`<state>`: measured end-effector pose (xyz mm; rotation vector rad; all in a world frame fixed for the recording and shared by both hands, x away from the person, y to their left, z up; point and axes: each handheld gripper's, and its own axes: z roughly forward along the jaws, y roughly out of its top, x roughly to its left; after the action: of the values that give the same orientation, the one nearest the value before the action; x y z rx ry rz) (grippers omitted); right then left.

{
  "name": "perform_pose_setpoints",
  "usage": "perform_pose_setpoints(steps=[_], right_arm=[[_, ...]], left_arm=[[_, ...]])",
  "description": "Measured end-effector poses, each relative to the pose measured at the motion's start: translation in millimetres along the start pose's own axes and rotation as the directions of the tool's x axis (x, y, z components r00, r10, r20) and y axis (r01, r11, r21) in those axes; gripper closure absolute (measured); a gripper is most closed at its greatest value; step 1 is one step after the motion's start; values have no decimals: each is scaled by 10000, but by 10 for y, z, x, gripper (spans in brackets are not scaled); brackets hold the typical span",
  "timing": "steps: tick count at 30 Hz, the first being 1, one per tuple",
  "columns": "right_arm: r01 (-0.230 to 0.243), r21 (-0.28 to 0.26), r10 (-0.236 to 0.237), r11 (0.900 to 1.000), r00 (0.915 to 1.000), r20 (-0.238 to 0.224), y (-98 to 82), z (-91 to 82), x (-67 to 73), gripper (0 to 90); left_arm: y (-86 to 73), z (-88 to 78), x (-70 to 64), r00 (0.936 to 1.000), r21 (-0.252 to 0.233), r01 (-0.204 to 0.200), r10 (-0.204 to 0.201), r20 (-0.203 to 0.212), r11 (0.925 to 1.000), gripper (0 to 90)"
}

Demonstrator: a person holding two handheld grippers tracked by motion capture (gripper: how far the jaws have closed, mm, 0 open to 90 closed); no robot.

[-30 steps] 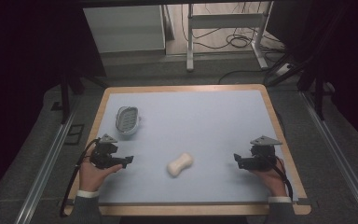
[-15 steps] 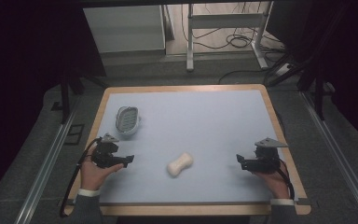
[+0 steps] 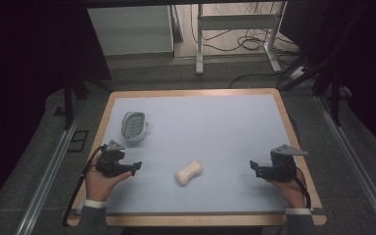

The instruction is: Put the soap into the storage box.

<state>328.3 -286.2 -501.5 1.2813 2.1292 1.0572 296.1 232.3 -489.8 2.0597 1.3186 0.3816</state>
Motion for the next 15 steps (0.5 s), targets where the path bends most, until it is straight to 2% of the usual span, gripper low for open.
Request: perform_pose_setpoints(steps=[5, 8, 15], right_arm=[[-190, 168, 190, 9997, 9998, 9, 6, -15, -4, 96], [-347, 230, 346, 9991, 9994, 49, -2, -15, -24, 96], [-304, 246, 297, 9992, 9991, 290, -18, -37, -31, 97]], left_arm=[[35, -29, -19, 9999, 256, -141, 139, 95, 9996, 216], [62, -43, -23, 9997, 212, -203, 201, 115, 9996, 220], [213, -78, -103, 9970, 158, -671, 665, 401, 9976, 222]])
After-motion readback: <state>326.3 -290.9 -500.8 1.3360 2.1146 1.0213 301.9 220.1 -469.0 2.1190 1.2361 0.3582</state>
